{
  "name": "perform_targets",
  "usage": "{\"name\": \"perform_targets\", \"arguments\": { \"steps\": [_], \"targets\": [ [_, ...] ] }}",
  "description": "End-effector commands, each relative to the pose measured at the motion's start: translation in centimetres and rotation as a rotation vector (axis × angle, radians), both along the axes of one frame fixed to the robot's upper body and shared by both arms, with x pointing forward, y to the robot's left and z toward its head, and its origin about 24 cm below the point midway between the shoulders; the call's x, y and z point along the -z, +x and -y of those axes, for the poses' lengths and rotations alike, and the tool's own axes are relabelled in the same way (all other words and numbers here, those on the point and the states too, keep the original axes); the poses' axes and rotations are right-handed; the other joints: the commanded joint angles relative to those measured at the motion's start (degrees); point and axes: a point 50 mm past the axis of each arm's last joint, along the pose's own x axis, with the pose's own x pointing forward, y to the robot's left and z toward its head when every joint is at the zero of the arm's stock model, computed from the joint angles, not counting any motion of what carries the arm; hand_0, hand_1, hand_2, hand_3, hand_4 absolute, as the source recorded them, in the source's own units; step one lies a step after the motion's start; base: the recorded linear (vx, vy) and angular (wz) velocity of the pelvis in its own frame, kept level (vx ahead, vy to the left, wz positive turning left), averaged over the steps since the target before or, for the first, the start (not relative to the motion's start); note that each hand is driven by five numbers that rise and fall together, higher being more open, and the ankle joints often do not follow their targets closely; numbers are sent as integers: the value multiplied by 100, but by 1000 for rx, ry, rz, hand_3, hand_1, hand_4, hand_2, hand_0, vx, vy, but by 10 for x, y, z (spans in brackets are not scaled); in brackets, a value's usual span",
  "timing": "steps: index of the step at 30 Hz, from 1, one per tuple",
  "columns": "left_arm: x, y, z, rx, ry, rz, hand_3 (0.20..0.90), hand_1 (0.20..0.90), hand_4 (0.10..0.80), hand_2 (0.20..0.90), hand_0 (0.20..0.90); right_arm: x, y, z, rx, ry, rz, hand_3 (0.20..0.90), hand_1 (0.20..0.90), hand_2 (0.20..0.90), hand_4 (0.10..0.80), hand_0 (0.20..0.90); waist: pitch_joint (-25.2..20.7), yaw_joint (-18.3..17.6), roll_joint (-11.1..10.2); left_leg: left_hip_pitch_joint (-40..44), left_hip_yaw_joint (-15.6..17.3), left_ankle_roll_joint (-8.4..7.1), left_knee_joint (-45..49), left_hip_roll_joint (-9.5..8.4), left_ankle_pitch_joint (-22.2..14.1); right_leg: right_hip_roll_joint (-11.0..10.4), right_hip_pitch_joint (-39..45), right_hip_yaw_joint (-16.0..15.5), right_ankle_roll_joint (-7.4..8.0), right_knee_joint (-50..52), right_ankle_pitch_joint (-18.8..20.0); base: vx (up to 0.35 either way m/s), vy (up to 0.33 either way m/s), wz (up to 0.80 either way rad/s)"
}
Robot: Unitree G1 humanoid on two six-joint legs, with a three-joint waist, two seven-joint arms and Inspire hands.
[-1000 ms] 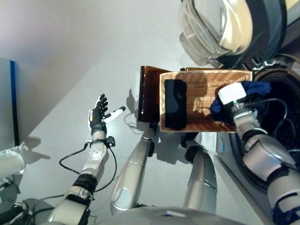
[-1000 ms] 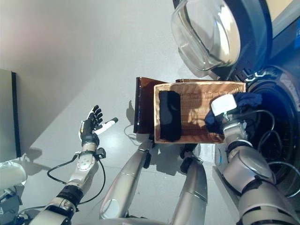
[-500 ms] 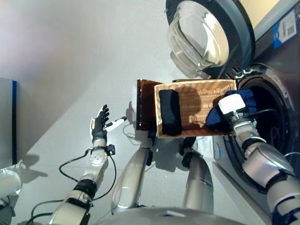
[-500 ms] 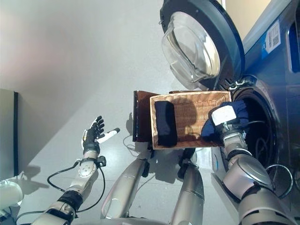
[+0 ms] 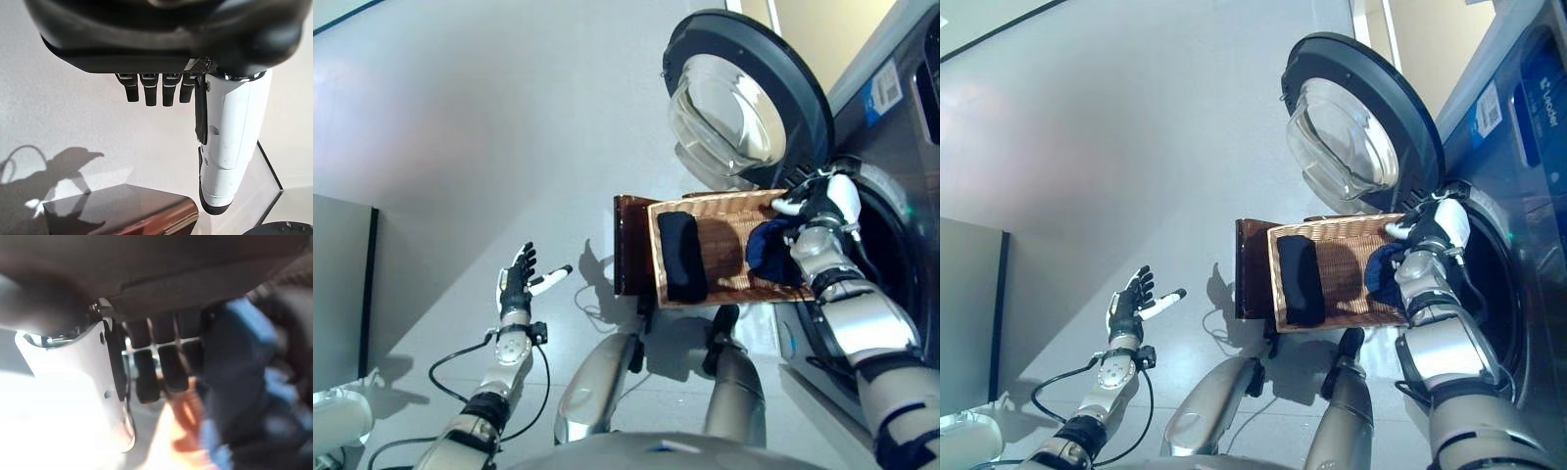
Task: Pick up the clothes and place them into the washing machine
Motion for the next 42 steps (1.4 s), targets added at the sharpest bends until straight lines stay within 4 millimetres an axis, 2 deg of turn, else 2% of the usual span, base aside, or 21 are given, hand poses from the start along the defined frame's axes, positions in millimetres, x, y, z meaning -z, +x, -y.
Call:
{"name": "perform_targets", "arguments": {
  "steps": [1, 3, 4, 5, 8, 9, 10, 12, 13, 14, 15, 16, 18, 19, 21, 24, 27, 30, 34, 37, 42],
  "targets": [
    [-15, 6, -11, -17, 47, 89, 900, 900, 800, 900, 900, -27, -26, 55, 332, 215, 270, 200, 200, 200, 300, 200, -158, -200, 280, -340, -103, -581, 54, 196, 58, 22, 638, 128, 81, -605, -16, 26, 124, -7],
    [-14, 6, -12, -22, 55, 81, 900, 900, 800, 900, 900, -17, -25, 48, 359, 351, 350, 200, 200, 200, 300, 200, -146, -241, 313, -336, -67, -566, 84, 179, 16, 4, 633, 168, 86, -597, -23, 14, 79, -7],
    [-14, 5, -13, -22, 56, 81, 900, 900, 800, 900, 900, -16, -25, 48, 359, 352, 350, 200, 200, 200, 300, 200, -148, -234, 307, -335, -62, -565, 86, 179, 14, 4, 632, 173, 86, -596, -24, 4, 62, -8],
    [-14, 6, -14, -30, 63, 79, 900, 900, 800, 900, 900, -6, -22, 37, 367, 468, 405, 200, 200, 200, 300, 200, -118, -284, 344, -344, -33, -556, 124, 162, -16, -1, 622, 219, 95, -595, -14, -2, 60, -8],
    [-13, 6, -16, -35, 66, 74, 900, 900, 800, 900, 900, 3, -19, 25, 350, 526, 418, 200, 200, 200, 300, 200, -109, -311, 354, -337, 2, -546, 128, 167, -35, -5, 604, 263, 102, -597, -1, -9, 47, -13],
    [-13, 6, -16, -45, 58, 77, 900, 900, 800, 900, 900, 9, -16, 13, 296, 498, 390, 584, 584, 584, 575, 584, -94, -348, 354, -330, 25, -543, 134, 171, -36, -1, 597, 290, 99, -603, 17, -13, 19, -23],
    [-13, 7, -16, -49, 51, 81, 900, 900, 800, 900, 900, 12, -14, 7, 263, 502, 382, 900, 900, 900, 800, 900, -81, -370, 340, -335, 32, -539, 151, 172, -36, 3, 596, 303, 94, -600, 23, -20, 17, -20],
    [-13, 6, -17, -63, 41, 84, 900, 900, 800, 900, 900, 17, -10, -7, 187, 483, 366, 900, 900, 900, 800, 900, -61, -417, 305, -330, 49, -536, 168, 176, -38, 14, 613, 311, 92, -618, 38, -18, -4, -12],
    [-12, 6, -17, -67, 35, 79, 900, 900, 800, 900, 900, 23, -9, -16, 146, 541, 383, 900, 900, 900, 800, 900, -47, -437, 285, -324, 48, -533, 180, 178, -45, 17, 618, 312, 91, -611, 43, -10, -4, -12],
    [-11, 6, -17, -67, 35, 79, 900, 900, 800, 900, 900, 24, -9, -16, 146, 542, 383, 900, 900, 900, 800, 900, -50, -437, 283, -323, 48, -533, 180, 177, -46, 16, 620, 311, 91, -610, 42, -11, -14, -12],
    [-9, 6, -17, -79, 20, 73, 900, 900, 800, 900, 900, 38, -10, -36, 82, 680, 428, 900, 900, 900, 800, 900, -19, -486, 223, -309, 55, -530, 197, 174, -55, 24, 647, 319, 90, -622, 56, -16, -22, -10],
    [-10, 8, -17, -79, 13, 77, 900, 900, 800, 900, 900, 47, -12, -48, 46, 737, 434, 900, 900, 900, 800, 900, 7, -514, 185, -316, 55, -528, 206, 177, -56, 33, 645, 318, 88, -627, 66, -24, -30, -9],
    [-7, 8, -17, -84, 8, 60, 900, 900, 800, 900, 900, 57, -14, -62, 33, 866, 474, 900, 900, 900, 800, 900, 27, -547, 121, -320, 45, -525, 226, 171, -73, 31, 653, 315, 89, -635, 70, -13, -24, -10],
    [-7, 8, -17, -84, 8, 60, 900, 900, 800, 900, 900, 57, -14, -62, 33, 868, 474, 900, 900, 900, 800, 900, 27, -547, 118, -319, 45, -525, 226, 170, -73, 30, 655, 314, 90, -635, 68, -7, -18, -10],
    [-8, 13, -14, -85, -14, 65, 900, 900, 800, 900, 900, 63, -11, -90, -54, 930, 456, 900, 900, 900, 800, 900, 66, -553, 42, -334, 41, -519, 265, 173, -83, 32, 669, 294, 83, -646, 98, -23, -31, -7],
    [-8, 15, -10, -73, -34, 68, 900, 900, 800, 900, 900, 67, -9, -117, -158, 971, 412, 900, 900, 900, 800, 900, 83, -508, 17, -318, 37, -520, 290, 179, -85, 20, 714, 263, 83, -674, 120, 0, 0, 0],
    [-8, 15, -10, -71, -37, 70, 900, 900, 800, 900, 900, 68, -8, -129, -193, 1009, 410, 900, 900, 900, 800, 900, 72, -480, -3, -294, 23, -517, 288, 182, -88, 15, 748, 234, 87, -695, 123, 2, -4, 4],
    [-7, 14, -9, -64, -44, 65, 900, 900, 800, 900, 900, 75, -12, -150, -214, 1136, 429, 900, 900, 900, 800, 900, 56, -431, -73, -243, -11, -505, 312, 177, -107, 6, 822, 209, 87, -677, 109, 20, -4, 12],
    [-9, 17, -6, -48, -41, 75, 900, 900, 800, 900, 900, 84, -16, -156, -93, 1288, 494, 900, 900, 900, 800, 900, 74, -400, -83, -255, -6, -486, 342, 155, -132, -12, 824, 193, 93, -657, 92, 6, 13, 9],
    [-10, 20, -4, -44, -43, 82, 900, 900, 800, 900, 900, 86, -16, -156, -37, 1335, 529, 900, 900, 900, 800, 900, 98, -376, -55, -279, -11, -473, 359, 132, -146, -22, 786, 206, 95, -625, 76, -1, 18, 0],
    [-10, 15, 5, -10, -64, 99, 900, 900, 800, 900, 900, 80, -14, -154, 158, 1480, 700, 900, 900, 900, 800, 900, 167, -310, 218, -334, 20, -436, 374, 60, -180, -88, 638, 263, 116, -491, 18, 3, 71, -1]
  ]
}}
